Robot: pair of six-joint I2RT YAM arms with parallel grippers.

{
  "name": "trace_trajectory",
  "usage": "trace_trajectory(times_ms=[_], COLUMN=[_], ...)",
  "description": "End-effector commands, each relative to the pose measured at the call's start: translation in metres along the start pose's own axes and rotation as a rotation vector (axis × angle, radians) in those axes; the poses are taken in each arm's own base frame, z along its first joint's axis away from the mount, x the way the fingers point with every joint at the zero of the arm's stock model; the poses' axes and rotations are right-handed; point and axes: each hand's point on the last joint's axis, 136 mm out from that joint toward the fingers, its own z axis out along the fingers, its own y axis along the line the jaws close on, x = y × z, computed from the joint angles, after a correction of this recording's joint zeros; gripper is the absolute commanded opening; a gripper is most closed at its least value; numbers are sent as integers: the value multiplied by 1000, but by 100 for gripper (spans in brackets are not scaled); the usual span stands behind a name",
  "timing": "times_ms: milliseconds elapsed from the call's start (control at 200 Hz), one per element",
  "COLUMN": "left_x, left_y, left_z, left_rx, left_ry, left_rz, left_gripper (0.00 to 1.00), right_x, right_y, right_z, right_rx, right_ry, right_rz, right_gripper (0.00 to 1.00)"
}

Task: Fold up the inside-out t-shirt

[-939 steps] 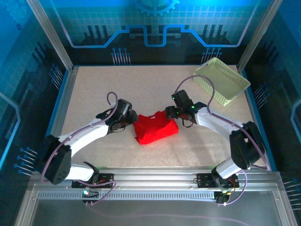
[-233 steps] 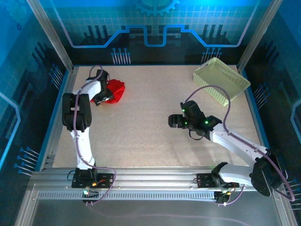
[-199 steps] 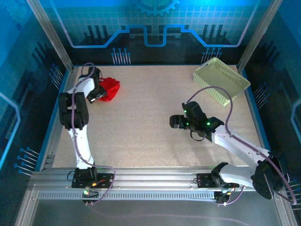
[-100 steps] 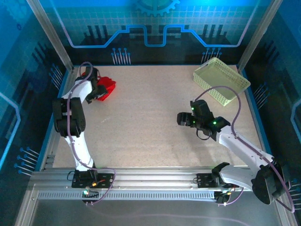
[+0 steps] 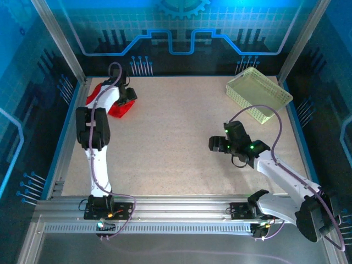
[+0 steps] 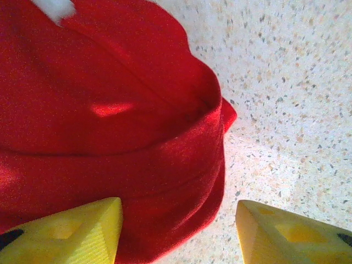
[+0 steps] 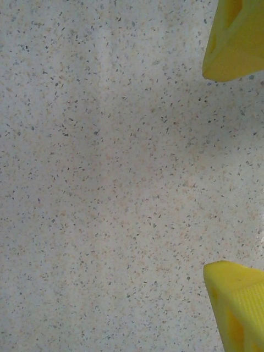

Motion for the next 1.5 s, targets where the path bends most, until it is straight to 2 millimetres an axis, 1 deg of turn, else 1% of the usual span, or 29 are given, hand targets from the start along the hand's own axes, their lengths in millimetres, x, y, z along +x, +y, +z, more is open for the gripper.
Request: trace_trajectory(times_ms=[0, 125, 215, 310, 390, 495, 545, 600, 650, 665, 675, 705, 710, 720, 725, 755, 780, 805, 855, 925, 940, 1015, 1101, 1151, 1161, 1216, 1351, 1416, 1496], left_x=[19, 17, 7, -4, -16, -32, -37, -39, -32, -28, -28, -21, -24, -19, -21, -11, -12, 0, 5, 26, 26, 44, 63, 70, 73, 79, 93, 108, 122], left_y=[-23, -39, -47, -56, -60, -65, -70, -75, -71, -70, -69, -63, -65, -61, -61, -51, -47, -36, -19, 7, 9, 24, 39, 43, 43, 40, 38, 35, 32], left_z=[14, 28, 34, 36, 32, 12, -10, -38, -59, -62, -70, -81, -87, -88, -94, -103, -120, -122, -142, -153, -158, -159, -150, -141, -138, -130, -121, -118, -129], left_rx=[57, 102, 130, 154, 159, 165, 184, 208, 208, 208, 214, 220, 229, 225, 231, 219, 224, 205, 177, 143, 148, 120, 92, 104, 106, 110, 156, 190, 214], left_ry=[82, 89, 66, 48, 28, 2, -10, -47, -79, -85, -99, -119, -136, -136, -151, -173, -224, -236, -328, -418, -447, -542, -584, -587, -582, -586, -598, -636, -756], left_rz=[3, -22, -37, -40, -40, -39, -34, -11, 6, 10, 11, 13, 13, 14, 15, 17, 27, 38, 48, 87, 98, 203, 285, 300, 303, 355, 401, 434, 477], left_gripper=[56, 52, 52, 52, 53, 61, 66, 76, 88, 96, 98, 99, 99, 99, 99, 99, 99, 99, 99, 99, 99, 99, 99, 99, 99, 99, 99, 99, 99], right_x=[4, 8, 12, 15, 16, 12, 7, 1, -9, -12, -15, -22, -23, -26, -27, -35, -41, -49, -64, -80, -83, -97, -106, -108, -113, -116, -109, -106, -97], right_y=[-4, -3, -4, -5, -6, -8, -11, -16, -23, -26, -27, -33, -33, -35, -37, -41, -45, -51, -62, -75, -78, -84, -98, -105, -105, -107, -105, -102, -101], right_z=[-3, -1, 1, 1, 2, 0, -3, -6, -9, -9, -10, -11, -12, -12, -12, -13, -13, -12, -9, -4, -3, 10, 28, 39, 39, 49, 75, 76, 78], right_rx=[4, -8, -11, -10, -7, 11, 31, 56, 81, 91, 98, 122, 125, 133, 138, 155, 172, 198, 253, 314, 327, 363, 411, 428, 426, 394, 245, 184, 126], right_ry=[9, 21, 35, 40, 40, 33, 20, -1, -26, -37, -45, -69, -74, -84, -89, -116, -140, -172, -233, -294, -310, -389, -416, -411, -432, -470, -488, -480, -525], right_rz=[18, 26, 32, 37, 33, 15, -1, -16, -22, -21, -24, -23, -23, -23, -21, -26, -31, -41, -68, -103, -110, -174, -216, -233, -231, -237, -269, -269, -278], right_gripper=[86, 86, 86, 86, 86, 86, 87, 87, 87, 87, 87, 88, 88, 88, 88, 89, 89, 90, 91, 92, 93, 94, 95, 95, 95, 96, 96, 96, 96])
